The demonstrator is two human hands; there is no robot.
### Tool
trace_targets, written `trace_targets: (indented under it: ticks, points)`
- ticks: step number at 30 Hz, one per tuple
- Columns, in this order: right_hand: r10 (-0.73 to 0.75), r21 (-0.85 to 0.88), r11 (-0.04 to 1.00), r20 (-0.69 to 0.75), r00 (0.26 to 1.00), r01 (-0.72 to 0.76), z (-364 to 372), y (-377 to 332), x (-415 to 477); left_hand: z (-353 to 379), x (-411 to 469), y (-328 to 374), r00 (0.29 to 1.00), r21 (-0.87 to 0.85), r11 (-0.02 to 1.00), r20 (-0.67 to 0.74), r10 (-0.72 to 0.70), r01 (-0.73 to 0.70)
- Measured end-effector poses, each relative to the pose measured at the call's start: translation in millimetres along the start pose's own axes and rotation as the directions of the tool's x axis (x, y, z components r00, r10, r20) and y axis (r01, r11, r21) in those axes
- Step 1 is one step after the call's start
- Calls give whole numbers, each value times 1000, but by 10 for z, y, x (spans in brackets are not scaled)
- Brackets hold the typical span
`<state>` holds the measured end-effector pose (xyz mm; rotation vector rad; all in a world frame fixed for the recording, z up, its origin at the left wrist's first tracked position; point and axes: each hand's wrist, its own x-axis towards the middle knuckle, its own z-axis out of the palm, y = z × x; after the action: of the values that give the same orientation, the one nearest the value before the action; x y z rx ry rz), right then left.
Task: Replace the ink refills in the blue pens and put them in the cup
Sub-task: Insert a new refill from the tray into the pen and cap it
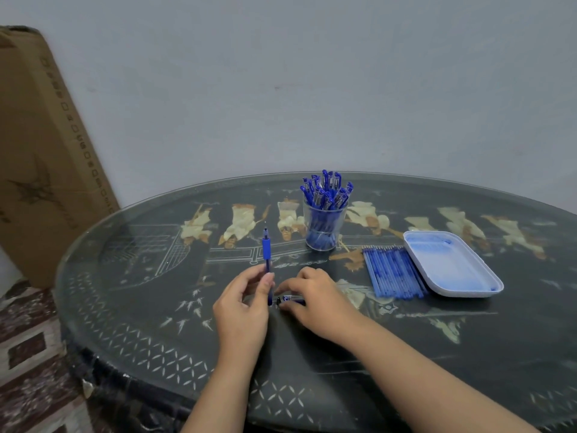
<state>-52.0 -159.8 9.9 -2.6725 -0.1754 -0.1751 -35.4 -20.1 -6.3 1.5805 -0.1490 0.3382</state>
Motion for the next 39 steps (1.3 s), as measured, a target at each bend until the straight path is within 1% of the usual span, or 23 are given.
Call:
trace_targets:
  ticks: [4,7,9,12,14,16,17,18,23,27,31,33,36,39]
  points:
    - [-12,-49,999,-40,999,10,48,-33,13,6,-4,6,1000,-2,1000,1,5,-5]
    - [12,-3,1000,-47,999,-12,75,9,20,0,-2,-14,1000,-4,1000,10,-2,3]
    - [63,109,993,-84,994,-54,46,31,37,-3,-5,-24,1000,14,1000,22,7,-8]
    - [147,285,954,-182,972,-91,-149,0,86,8,0,-26,999,29,999,29,32,-33]
    - [198,462,883,-216,956,-79,-392,-71,119,17,1,-26,998,25,999,40,40,-41]
    - [201,629,776,-192,960,-37,-650,-152,135,20,-6,-27,997,29,998,59,53,-55]
    - [183,676,737,-179,967,-15,-757,-184,143,19,-12,-22,996,30,997,67,63,-65]
    - [160,689,725,-171,972,2,-844,-211,154,20,-14,-20,995,31,997,73,73,-75]
    - [96,543,840,-149,984,1,-1000,-261,218,41,-23,5,990,35,993,92,106,-110]
    - [56,456,890,-95,994,-6,-1048,-251,224,38,-27,-5,988,36,993,108,111,-115]
    - [9,274,962,-60,998,8,-1074,-296,228,32,-30,-5,985,51,990,123,125,-132]
    - [9,232,973,-68,998,7,-1047,-305,237,31,-31,-5,984,50,990,125,123,-130]
    - [31,253,967,-95,995,-6,-996,-293,243,32,-28,-11,986,41,991,117,121,-126]
    - [59,372,928,-100,993,-17,-950,-271,217,34,-24,-12,986,37,992,115,119,-124]
